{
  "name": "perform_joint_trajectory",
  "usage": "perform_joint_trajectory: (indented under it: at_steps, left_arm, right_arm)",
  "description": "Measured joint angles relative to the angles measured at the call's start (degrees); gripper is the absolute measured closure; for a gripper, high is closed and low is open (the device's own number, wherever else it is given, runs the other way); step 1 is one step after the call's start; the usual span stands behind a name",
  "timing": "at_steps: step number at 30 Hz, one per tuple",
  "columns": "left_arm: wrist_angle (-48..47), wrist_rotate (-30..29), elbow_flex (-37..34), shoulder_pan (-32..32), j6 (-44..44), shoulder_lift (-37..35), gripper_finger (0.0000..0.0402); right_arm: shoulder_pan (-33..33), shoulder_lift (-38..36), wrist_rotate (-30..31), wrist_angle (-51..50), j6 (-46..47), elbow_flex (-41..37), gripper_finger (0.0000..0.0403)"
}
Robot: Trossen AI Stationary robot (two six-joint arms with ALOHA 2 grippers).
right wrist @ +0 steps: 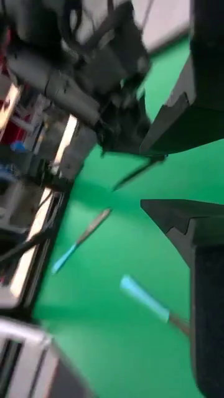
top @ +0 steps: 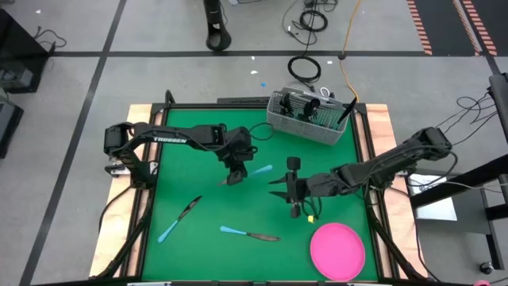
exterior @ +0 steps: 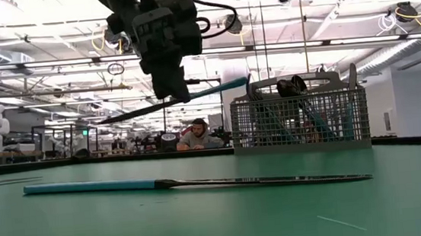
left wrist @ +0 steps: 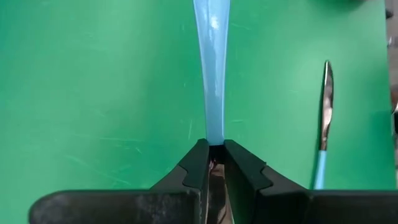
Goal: Sort silverware
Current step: Put the blue table knife into the silverware basket
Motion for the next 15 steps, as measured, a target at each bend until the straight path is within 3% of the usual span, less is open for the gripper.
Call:
perform_joint_trajectory:
  at_steps: [7,15]
  left_arm:
    - [-0.01,0.15,0.39,0.56,-6.87,0.0,0.036]
    - [-0.3,2.03,0.39,0.94,-9.69,0.0,0.036]
  right_arm:
    - [-0.05,7.85,9.79,-16.46,-14.63,10.24,0.0271]
    - [-0.81,23.75,20.2,-23.57,-21.13,22.04,0.0231]
